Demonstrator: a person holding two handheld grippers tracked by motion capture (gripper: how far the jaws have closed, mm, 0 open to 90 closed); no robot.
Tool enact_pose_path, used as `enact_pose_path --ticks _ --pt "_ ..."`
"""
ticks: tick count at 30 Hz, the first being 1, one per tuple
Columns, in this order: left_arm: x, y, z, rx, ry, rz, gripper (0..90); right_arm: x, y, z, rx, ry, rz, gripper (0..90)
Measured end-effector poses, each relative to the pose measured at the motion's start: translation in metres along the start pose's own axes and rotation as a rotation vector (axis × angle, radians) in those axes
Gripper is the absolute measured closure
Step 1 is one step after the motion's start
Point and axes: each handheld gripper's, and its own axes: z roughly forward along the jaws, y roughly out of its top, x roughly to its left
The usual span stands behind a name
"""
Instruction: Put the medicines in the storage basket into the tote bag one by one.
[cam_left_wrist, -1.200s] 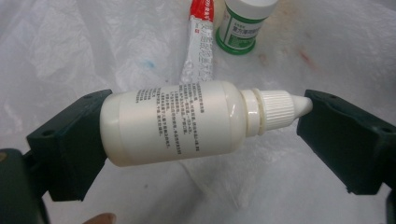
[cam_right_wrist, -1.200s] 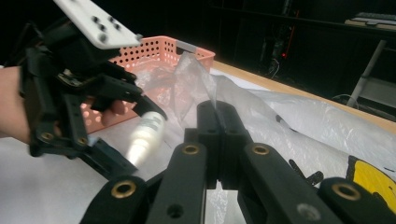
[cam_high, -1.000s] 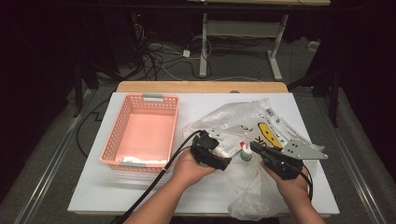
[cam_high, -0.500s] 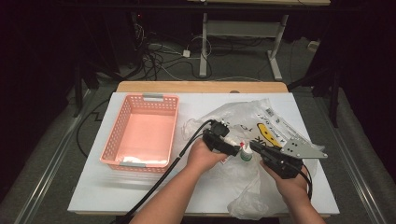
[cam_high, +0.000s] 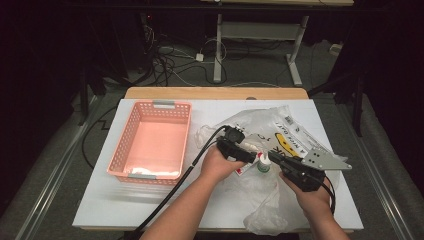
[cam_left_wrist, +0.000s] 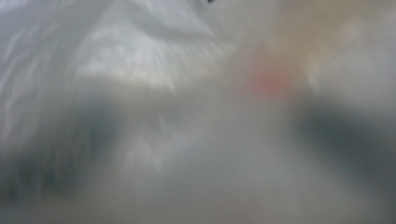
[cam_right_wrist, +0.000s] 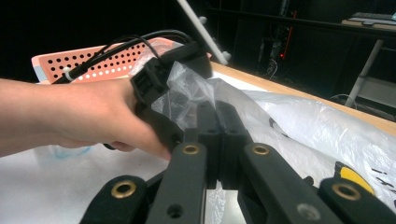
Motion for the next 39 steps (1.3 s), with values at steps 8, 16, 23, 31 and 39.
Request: enact_pose_path --ticks 8,16,23,31,39 --pt "-0.008 -0.032 -0.019 -0.017 -0.015 0.054 11.0 0.001 -0.001 0.001 0.009 0.002 -0.001 90.0" --pt "-0.015 -0.067 -0.036 -0.048 -0.034 0.070 13.7 0.003 -0.001 0.002 0.015 0.001 0.003 90.0" --pt "-0.018 -0.089 -0.049 -0.072 -0.028 0.079 13.8 0.005 -0.002 0.003 0.026 0.008 -0.003 90.0" --pt "-0.021 -0.113 -0.061 -0.081 -0.009 0.102 14.0 0.005 -0.003 0.003 0.024 0.004 -0.009 90.0" --pt "-0.017 -0.130 -0.059 -0.093 0.025 0.094 14.0 0.005 -0.002 0.001 0.025 -0.002 -0.010 90.0"
